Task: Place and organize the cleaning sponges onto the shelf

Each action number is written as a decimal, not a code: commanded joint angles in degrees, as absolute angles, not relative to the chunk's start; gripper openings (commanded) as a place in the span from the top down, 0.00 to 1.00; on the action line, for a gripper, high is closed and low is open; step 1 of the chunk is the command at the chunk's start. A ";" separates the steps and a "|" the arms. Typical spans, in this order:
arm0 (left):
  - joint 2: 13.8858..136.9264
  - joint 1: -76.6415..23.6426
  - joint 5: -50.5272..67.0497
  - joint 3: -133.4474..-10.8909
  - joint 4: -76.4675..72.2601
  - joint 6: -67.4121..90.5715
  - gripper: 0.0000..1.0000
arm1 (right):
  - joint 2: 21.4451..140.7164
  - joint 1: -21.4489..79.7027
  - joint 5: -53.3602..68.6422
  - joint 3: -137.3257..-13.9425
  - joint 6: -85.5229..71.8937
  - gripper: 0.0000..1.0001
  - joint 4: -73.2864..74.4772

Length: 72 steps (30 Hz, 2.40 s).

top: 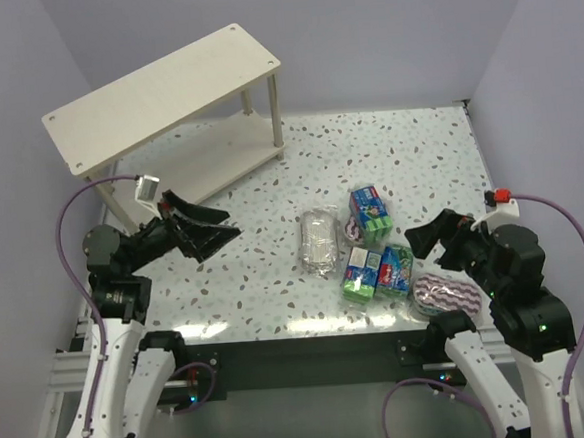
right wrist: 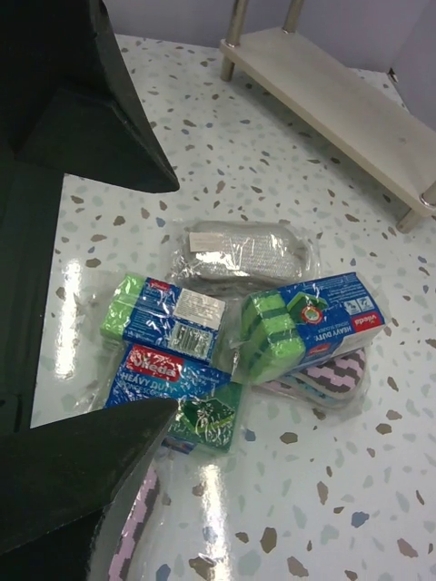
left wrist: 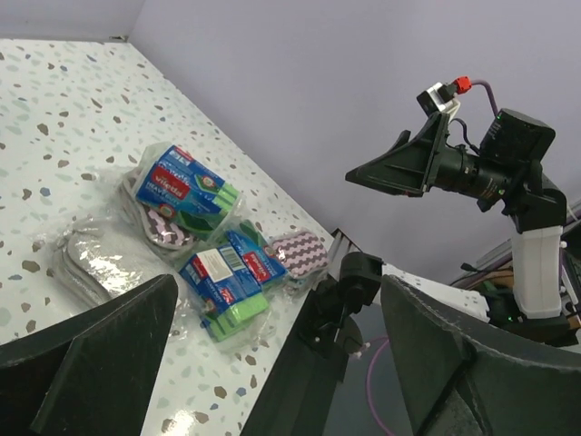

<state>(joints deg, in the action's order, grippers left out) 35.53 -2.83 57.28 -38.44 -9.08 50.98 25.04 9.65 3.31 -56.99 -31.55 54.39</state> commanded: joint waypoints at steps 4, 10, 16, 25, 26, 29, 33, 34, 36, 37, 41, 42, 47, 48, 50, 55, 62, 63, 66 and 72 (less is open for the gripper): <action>36.74 -6.06 57.30 -39.12 -12.55 51.67 0.00 | 24.43 9.67 0.88 -58.19 -29.71 0.02 56.16; 41.91 -17.03 53.80 -37.00 -16.99 48.89 0.00 | 27.76 9.67 0.18 -56.08 -28.39 0.02 57.13; 41.67 -22.67 44.04 -40.87 -3.88 39.47 0.00 | 31.81 9.67 0.35 -55.37 -25.58 0.02 56.52; 37.70 -23.38 35.16 -42.54 6.31 36.21 0.00 | 50.69 10.02 0.70 -62.66 -19.96 0.02 50.71; 37.97 -23.29 34.81 -43.32 7.11 35.25 0.00 | 53.15 10.37 0.27 -63.54 -19.08 0.02 50.54; 37.97 -23.29 32.36 -45.08 10.53 33.84 0.00 | 60.19 15.10 -6.66 -67.23 -19.07 0.02 49.84; 36.39 -23.29 27.87 -46.40 13.35 32.96 0.00 | 66.78 21.17 -11.86 -69.26 -18.28 0.02 46.24; 35.78 -23.29 27.17 -46.49 14.66 32.61 0.00 | 69.32 21.70 -12.21 -69.52 -17.32 0.02 45.88; 35.33 -23.29 25.23 -47.28 16.16 32.17 0.00 | 71.88 23.37 -13.00 -70.05 -16.61 0.02 45.62; 34.72 -23.29 24.53 -47.46 17.65 31.82 0.00 | 73.20 23.90 -14.40 -69.87 -15.83 0.02 45.27; 32.87 -23.29 21.02 -47.20 20.12 31.38 0.00 | 75.32 24.70 -16.44 -68.91 -14.33 0.02 42.98; 32.52 -23.38 20.57 -47.11 20.56 31.38 0.00 | 75.84 24.70 -16.09 -68.65 -14.15 0.02 42.72; 31.20 -23.29 20.30 -45.53 20.57 32.17 0.00 | 78.92 25.66 -16.69 -67.85 -13.54 0.02 41.31; 31.11 -23.29 20.30 -45.44 20.57 32.25 0.00 | 80.14 25.84 -16.96 -67.42 -13.36 0.02 41.13; 30.94 -23.29 20.30 -45.09 20.74 32.34 0.00 | 81.47 25.84 -16.35 -66.97 -13.10 0.02 40.70; 30.24 -23.29 19.51 -45.00 21.80 32.17 0.00 | 82.79 26.10 -13.18 -64.16 -13.88 0.02 37.80; 30.41 -23.29 19.25 -43.77 22.15 32.25 0.00 | 86.05 26.19 -12.75 -63.81 -15.29 0.14 37.00; 30.41 -23.29 19.25 -43.68 22.24 32.26 0.00 | 85.78 26.19 -12.14 -63.90 -15.55 0.28 36.91; 30.15 -23.29 18.90 -43.33 22.50 32.17 0.00 | 83.42 26.19 -10.37 -64.60 -16.96 0.55 37.26; 30.58 -23.29 20.82 -41.93 22.06 32.08 0.00 | 74.81 26.10 -4.76 -67.85 -21.35 0.52 41.92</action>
